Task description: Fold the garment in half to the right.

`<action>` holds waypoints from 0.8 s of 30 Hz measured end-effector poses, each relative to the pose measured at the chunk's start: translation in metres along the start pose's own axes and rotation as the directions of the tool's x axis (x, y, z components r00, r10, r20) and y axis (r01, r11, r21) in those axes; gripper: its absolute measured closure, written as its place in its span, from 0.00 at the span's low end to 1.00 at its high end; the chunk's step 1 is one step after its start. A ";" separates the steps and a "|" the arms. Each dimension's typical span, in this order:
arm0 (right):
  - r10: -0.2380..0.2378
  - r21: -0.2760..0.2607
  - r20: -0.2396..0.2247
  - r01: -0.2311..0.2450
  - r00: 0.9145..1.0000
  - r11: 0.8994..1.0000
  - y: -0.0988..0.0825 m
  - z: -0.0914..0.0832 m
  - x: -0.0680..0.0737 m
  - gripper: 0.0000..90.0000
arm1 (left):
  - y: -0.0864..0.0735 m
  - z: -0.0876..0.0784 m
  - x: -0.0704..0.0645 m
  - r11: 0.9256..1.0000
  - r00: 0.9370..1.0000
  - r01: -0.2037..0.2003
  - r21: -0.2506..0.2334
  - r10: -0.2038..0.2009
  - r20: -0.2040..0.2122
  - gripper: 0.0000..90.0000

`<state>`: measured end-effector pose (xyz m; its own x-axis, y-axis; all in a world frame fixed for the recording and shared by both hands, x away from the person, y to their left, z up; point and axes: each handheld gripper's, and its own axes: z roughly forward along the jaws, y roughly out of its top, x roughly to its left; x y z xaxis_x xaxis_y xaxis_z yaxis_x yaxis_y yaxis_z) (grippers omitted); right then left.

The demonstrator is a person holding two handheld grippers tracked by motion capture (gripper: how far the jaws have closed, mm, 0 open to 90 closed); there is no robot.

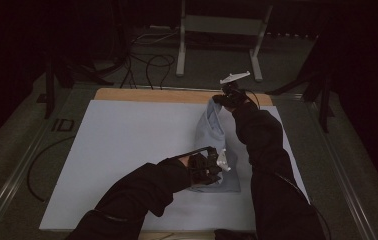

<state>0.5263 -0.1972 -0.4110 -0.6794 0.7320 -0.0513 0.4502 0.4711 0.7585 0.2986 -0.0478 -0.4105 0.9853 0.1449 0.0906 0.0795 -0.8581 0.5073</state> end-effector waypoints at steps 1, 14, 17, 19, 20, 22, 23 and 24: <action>0.014 -0.002 -0.006 -0.014 1.000 1.000 -0.002 0.000 -0.001 0.97 | 0.002 0.004 0.000 1.000 1.000 -0.002 0.009 0.002 0.005 0.97; 0.040 0.013 -0.044 -0.039 0.998 0.999 -0.030 0.021 -0.008 0.97 | 0.012 0.048 -0.002 0.997 0.999 0.032 0.071 -0.034 0.037 0.96; 0.046 0.019 -0.046 -0.045 0.998 0.999 -0.035 0.025 -0.010 0.97 | 0.012 0.054 -0.002 0.996 0.998 0.044 0.076 -0.047 0.036 0.96; 0.051 0.013 -0.053 -0.051 0.997 0.999 -0.037 0.028 -0.011 0.97 | 0.012 0.057 -0.002 0.996 0.999 0.039 0.084 -0.042 0.026 0.96; 0.046 0.009 -0.056 -0.046 0.997 0.999 -0.037 0.029 -0.011 0.97 | 0.012 0.057 -0.002 0.996 0.999 0.044 0.082 -0.046 0.023 0.96; 0.047 0.000 -0.069 -0.047 0.997 0.999 -0.036 0.030 -0.011 0.97 | 0.013 0.058 -0.002 0.996 0.999 0.050 0.078 -0.051 0.017 0.96; 0.048 -0.009 -0.075 -0.049 0.996 0.999 -0.035 0.030 -0.010 0.97 | 0.013 0.059 -0.003 0.996 0.998 0.053 0.076 -0.055 0.013 0.96; 0.046 -0.019 -0.084 -0.048 0.995 0.999 -0.033 0.031 -0.010 0.97 | 0.013 0.060 -0.003 0.996 0.998 0.058 0.075 -0.059 0.011 0.96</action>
<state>0.5364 -0.2046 -0.4561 -0.7040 0.7092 0.0382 0.4713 0.4262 0.7721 0.3059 -0.0886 -0.4552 0.9805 0.1896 0.0516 0.1472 -0.8827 0.4463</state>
